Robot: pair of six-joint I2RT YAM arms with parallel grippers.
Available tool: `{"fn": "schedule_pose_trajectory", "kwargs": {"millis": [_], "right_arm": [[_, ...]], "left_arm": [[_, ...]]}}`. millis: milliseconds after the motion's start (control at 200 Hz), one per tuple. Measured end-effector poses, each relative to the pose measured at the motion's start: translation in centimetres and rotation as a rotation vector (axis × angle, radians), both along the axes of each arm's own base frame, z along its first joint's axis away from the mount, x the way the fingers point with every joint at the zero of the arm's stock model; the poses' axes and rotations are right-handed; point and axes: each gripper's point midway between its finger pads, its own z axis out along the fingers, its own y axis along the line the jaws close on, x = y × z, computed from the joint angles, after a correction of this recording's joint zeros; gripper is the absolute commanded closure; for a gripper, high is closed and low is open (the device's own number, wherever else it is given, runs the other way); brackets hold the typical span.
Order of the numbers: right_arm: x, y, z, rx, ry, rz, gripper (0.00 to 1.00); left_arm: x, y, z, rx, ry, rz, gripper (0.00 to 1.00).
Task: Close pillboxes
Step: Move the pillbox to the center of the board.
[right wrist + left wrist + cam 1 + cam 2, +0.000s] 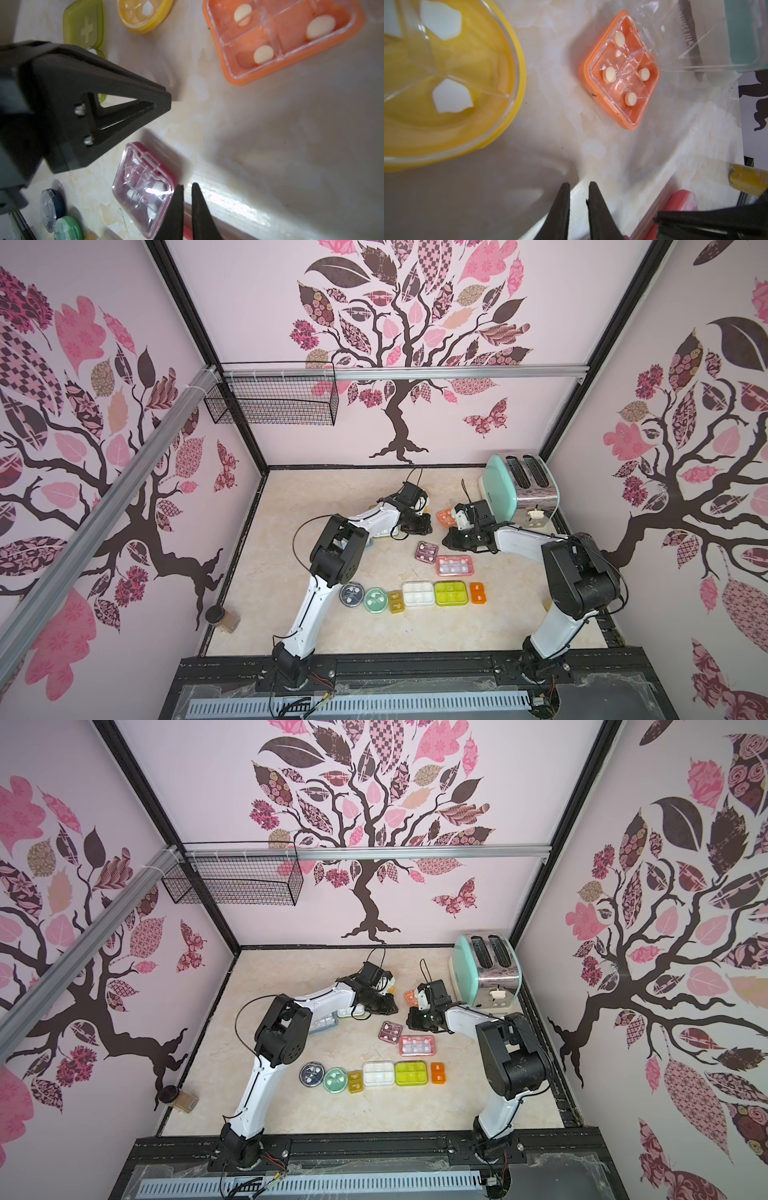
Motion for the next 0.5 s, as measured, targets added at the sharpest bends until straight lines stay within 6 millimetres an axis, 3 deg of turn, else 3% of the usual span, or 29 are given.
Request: {"fn": "schedule_pose_trajectory", "kwargs": {"millis": [165,500], "right_arm": [[-0.2,0.4,-1.0,-0.016,0.023,0.013,0.85],[0.4,2.3,-0.2,-0.013,-0.005,0.067,0.82]], "left_arm": [[-1.2,0.7,-0.1,0.001,0.011,-0.001,0.81],[-5.0,3.4,-0.2,0.024,0.054,0.021,0.82]]}}
